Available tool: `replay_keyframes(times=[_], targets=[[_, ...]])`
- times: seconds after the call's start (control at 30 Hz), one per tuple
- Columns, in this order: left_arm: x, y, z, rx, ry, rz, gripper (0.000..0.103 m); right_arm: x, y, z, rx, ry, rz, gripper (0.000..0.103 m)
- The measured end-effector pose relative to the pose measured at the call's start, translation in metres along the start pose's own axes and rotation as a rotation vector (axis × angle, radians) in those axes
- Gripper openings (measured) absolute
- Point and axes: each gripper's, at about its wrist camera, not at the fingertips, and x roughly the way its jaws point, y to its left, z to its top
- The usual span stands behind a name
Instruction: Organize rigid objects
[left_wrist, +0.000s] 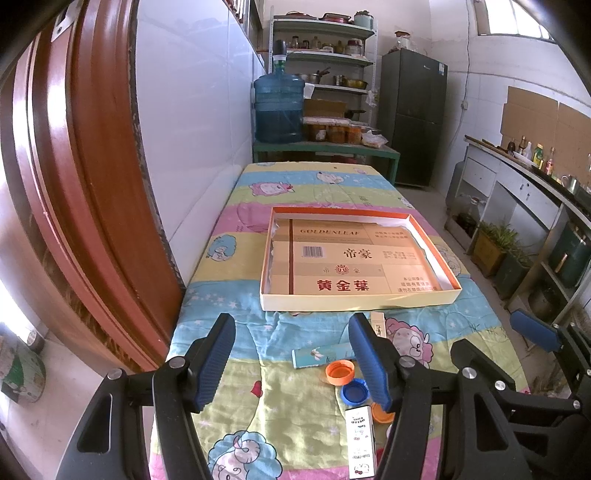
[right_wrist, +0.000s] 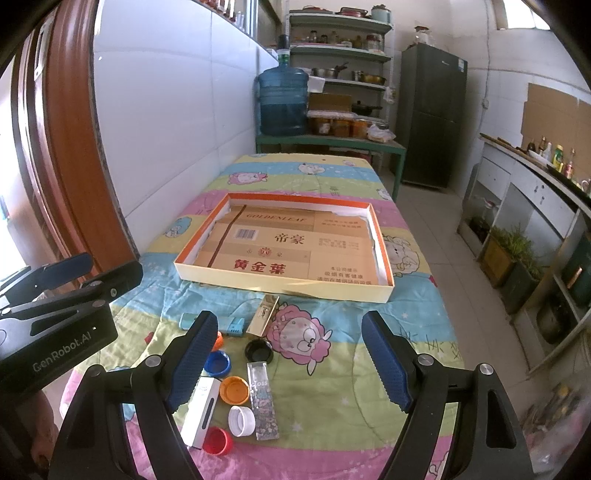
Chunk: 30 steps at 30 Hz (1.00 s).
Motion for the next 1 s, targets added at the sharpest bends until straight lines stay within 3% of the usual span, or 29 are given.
replay_keyframes(times=[0.53,0.8,1.0], targets=[[0.017,0.002,-0.002,-0.022,0.05,-0.035,0.064,0.024,-0.003,0.002,-0.008,0.045,-0.002,0.081],[0.048,0.028,-0.001,-0.019,0.094,-0.089,0.064,0.044,-0.007,0.002,0.002,0.091,-0.007,0.081],[0.07,0.036,-0.011,0.045,0.144,-0.177,0.062,0.056,-0.01,-0.001,0.007,0.121,-0.002,0.081]])
